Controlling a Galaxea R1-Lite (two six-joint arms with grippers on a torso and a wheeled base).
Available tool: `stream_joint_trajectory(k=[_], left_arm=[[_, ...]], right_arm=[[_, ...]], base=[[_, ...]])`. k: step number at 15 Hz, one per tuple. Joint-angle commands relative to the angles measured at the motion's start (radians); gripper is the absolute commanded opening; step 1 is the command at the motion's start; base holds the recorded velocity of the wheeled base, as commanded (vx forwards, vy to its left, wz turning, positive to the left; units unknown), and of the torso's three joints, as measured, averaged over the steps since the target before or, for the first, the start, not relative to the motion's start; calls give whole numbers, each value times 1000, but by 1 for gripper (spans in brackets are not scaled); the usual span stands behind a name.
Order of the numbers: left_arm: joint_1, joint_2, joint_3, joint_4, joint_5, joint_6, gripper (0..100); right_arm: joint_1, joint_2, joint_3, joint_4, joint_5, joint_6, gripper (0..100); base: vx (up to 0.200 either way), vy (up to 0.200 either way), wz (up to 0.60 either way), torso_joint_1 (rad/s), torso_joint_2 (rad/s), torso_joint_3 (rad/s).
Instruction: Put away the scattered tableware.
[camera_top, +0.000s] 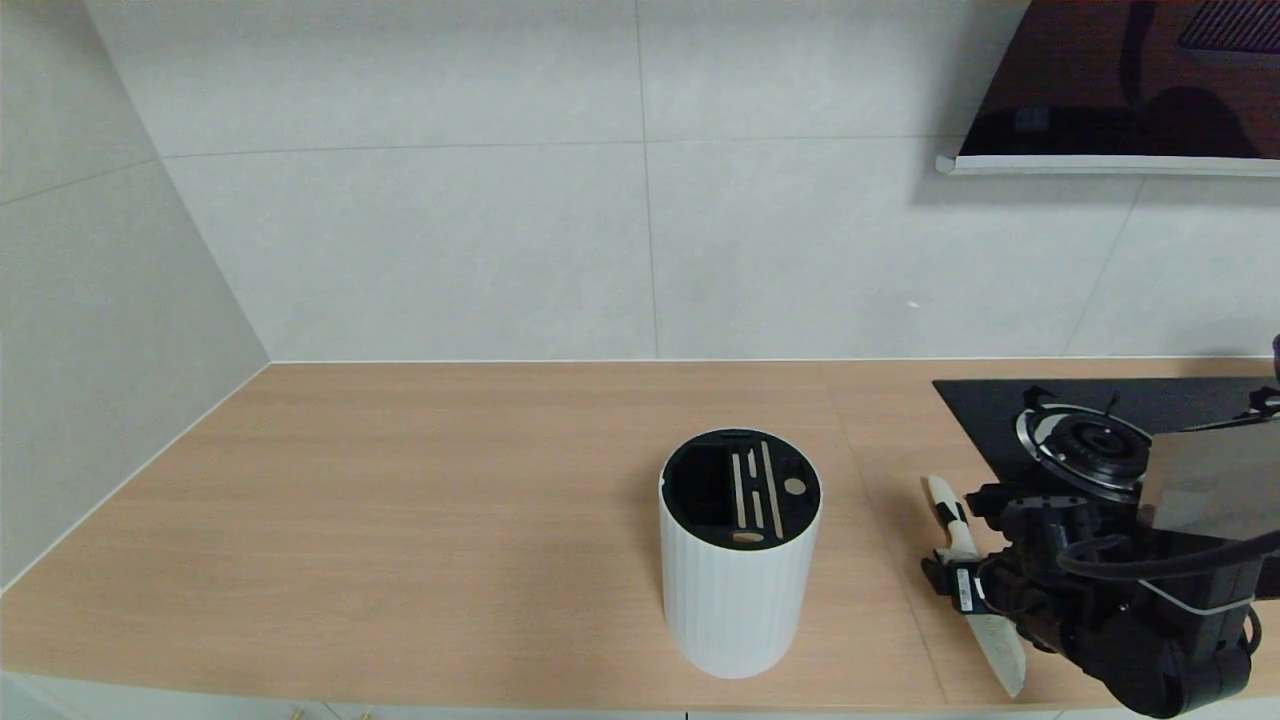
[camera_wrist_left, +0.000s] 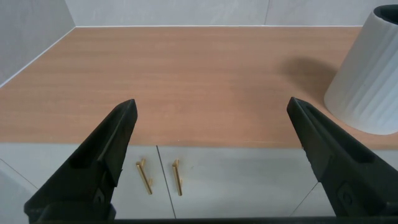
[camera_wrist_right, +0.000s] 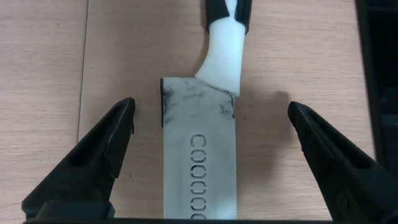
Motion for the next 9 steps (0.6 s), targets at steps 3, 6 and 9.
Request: stream_joint_trajectory(k=[3, 6, 9], left_arm=[[0, 2, 0, 1, 0, -1, 100], [0, 2, 0, 0, 0, -1, 100], [0, 2, 0, 0, 0, -1, 100]], right_arm=[[1, 10, 0, 0, 0, 0, 0], [1, 9, 1, 0, 0, 0, 0], [1, -2, 7, 2, 0, -3, 0]], base=[[0, 0, 0, 0, 0, 0], [0, 0, 0, 0, 0, 0], [0, 0, 0, 0, 0, 0]])
